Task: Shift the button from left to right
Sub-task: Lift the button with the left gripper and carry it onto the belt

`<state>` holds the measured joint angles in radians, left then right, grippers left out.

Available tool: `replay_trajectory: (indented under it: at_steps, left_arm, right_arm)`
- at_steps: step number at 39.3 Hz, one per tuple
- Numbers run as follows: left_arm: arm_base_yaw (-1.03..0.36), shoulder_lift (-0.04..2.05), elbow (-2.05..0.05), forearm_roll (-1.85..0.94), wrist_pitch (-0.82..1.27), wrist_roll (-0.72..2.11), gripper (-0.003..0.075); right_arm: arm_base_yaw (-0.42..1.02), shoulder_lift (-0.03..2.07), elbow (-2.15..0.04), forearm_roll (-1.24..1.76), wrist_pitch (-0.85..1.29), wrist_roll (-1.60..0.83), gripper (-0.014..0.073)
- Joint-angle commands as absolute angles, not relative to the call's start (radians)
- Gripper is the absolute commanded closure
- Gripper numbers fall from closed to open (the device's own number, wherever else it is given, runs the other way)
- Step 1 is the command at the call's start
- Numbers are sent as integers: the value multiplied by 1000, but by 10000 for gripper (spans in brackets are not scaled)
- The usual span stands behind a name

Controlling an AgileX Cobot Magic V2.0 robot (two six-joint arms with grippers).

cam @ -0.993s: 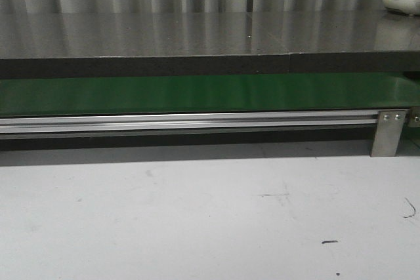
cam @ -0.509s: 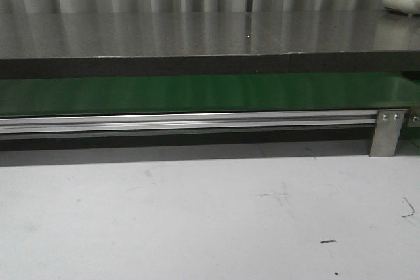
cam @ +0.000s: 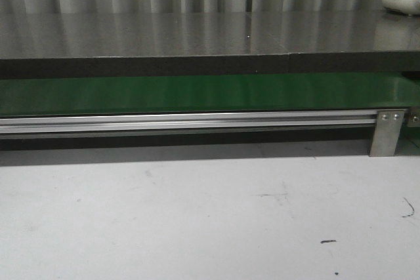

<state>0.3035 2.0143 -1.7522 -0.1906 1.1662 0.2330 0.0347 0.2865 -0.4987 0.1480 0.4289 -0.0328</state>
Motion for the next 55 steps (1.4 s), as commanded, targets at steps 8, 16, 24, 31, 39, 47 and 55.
replay_trajectory:
  at_steps: [8,16,24,31,39,47,55]
  left_arm:
    - [295,1977,-1778,-203,1133,224,393]
    - [281,1977,-1778,-208,1133,229,223]
    - [258,1957,-1798,-206,1126,229,209]
    - [245,1892,-1815,-208,1150,229,363]
    - [238,1818,-1817,-210,1196,229,652]
    - [200,1775,-1798,-228,1282,229,741]
    - [79,1651,-1675,-172,1127,203,741]
  right_arm:
    - [29,303,-533,145,348,-34,-50]
    - [29,303,-533,145,348,-34,-50]
    - [29,303,-533,145,348,-34,-50]
    - [29,303,-533,145,348,-34,-50]
    - [29,303,-532,145,349,-34,-50]
    - [29,303,-532,145,349,-34,-50]
    - [29,303,-532,145,349,-34,-50]
